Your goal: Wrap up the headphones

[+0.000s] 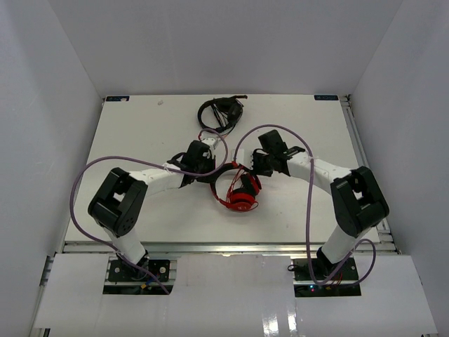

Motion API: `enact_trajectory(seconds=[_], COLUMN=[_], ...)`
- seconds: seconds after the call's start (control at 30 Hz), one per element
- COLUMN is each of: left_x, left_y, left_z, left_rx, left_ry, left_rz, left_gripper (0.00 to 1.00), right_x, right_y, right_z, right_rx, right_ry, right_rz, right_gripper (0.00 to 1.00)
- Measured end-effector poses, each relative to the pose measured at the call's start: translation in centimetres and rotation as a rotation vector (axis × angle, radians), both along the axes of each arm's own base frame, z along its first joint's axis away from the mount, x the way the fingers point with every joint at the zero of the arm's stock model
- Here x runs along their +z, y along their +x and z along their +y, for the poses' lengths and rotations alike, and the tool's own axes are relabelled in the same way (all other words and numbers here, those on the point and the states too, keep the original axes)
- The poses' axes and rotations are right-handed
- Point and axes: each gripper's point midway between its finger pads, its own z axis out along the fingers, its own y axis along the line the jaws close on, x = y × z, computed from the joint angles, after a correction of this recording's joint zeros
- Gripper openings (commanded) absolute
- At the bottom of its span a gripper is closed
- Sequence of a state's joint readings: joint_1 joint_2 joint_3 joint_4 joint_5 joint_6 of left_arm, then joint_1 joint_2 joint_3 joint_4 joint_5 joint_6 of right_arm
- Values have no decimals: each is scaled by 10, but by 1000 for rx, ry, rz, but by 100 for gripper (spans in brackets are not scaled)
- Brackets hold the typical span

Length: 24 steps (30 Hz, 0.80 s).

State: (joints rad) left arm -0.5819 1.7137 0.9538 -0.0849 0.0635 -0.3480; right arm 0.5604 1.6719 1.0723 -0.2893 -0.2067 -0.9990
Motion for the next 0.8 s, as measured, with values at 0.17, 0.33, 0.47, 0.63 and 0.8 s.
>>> enact_trajectory(seconds=[0.17,0.33,0.47,0.63,0.8], left_x=[0,8,20,43,79], left_y=[17,27,31,27,19], left_z=[4,6,0,-5,-5], left_rx=[38,60,54,16,-13], left_ry=[10,-14,-56,-102,-141], left_rz=[-18,-32,-51,-77,-127], left_gripper=[21,54,66,77,83], right_x=[-4,-1,-1,19,78], right_y=[22,34,37,42,32], right_z=[7,8,2,-21,-53], right_rx=[-47,-84,-121,-193,-272], right_ry=[25,44,55,101,207], right_rz=[8,-2,9,-7,-102], right_gripper=[31,51,64,75,90])
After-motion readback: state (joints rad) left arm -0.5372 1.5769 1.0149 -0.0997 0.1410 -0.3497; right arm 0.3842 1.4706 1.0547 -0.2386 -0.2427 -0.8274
